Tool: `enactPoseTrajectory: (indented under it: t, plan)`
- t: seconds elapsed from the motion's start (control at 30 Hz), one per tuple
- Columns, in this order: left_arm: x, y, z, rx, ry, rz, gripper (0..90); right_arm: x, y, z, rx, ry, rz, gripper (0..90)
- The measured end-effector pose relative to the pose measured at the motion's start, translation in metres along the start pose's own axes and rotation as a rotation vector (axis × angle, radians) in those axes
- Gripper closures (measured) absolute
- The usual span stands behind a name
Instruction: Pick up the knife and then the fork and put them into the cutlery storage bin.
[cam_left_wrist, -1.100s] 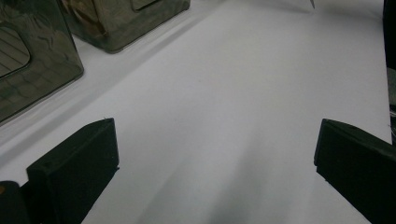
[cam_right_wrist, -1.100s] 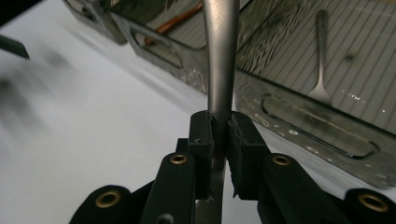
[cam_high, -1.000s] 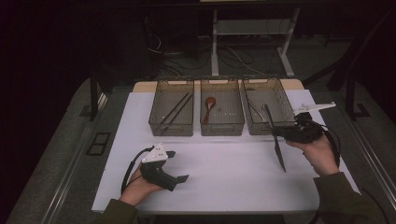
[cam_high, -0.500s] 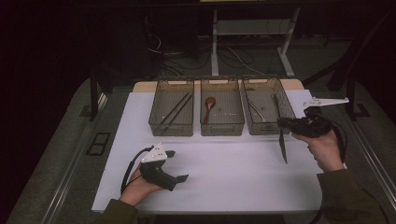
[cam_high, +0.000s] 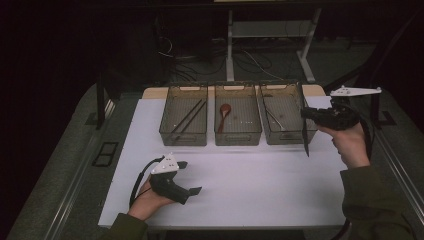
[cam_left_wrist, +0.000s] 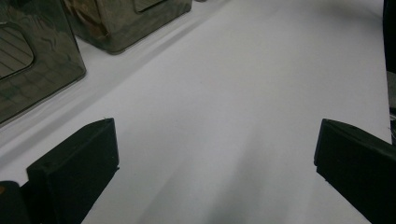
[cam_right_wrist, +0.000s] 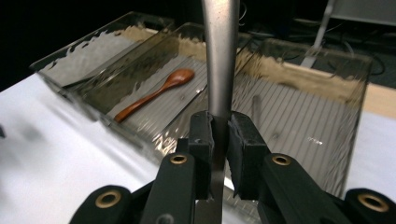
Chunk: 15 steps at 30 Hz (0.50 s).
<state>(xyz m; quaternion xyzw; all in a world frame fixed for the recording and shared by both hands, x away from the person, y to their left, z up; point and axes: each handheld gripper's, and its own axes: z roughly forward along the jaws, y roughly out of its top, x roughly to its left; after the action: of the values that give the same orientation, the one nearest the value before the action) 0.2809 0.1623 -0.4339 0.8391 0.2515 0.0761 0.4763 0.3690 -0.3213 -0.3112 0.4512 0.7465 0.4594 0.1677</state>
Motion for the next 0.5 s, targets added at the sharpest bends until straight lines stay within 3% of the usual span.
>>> enactPoseTrajectory:
  t: [0.3, 0.5]
  plan:
    - [-0.001, 0.0, 0.0, 0.004, -0.003, -0.004, 0.0, -0.015, 0.037, 0.008, -0.027, -0.07, -0.042, 79.2]
    - [-0.001, 0.0, 0.001, -0.001, -0.003, -0.005, 0.0, -0.03, 0.054, 0.022, -0.038, -0.102, -0.035, 79.3]
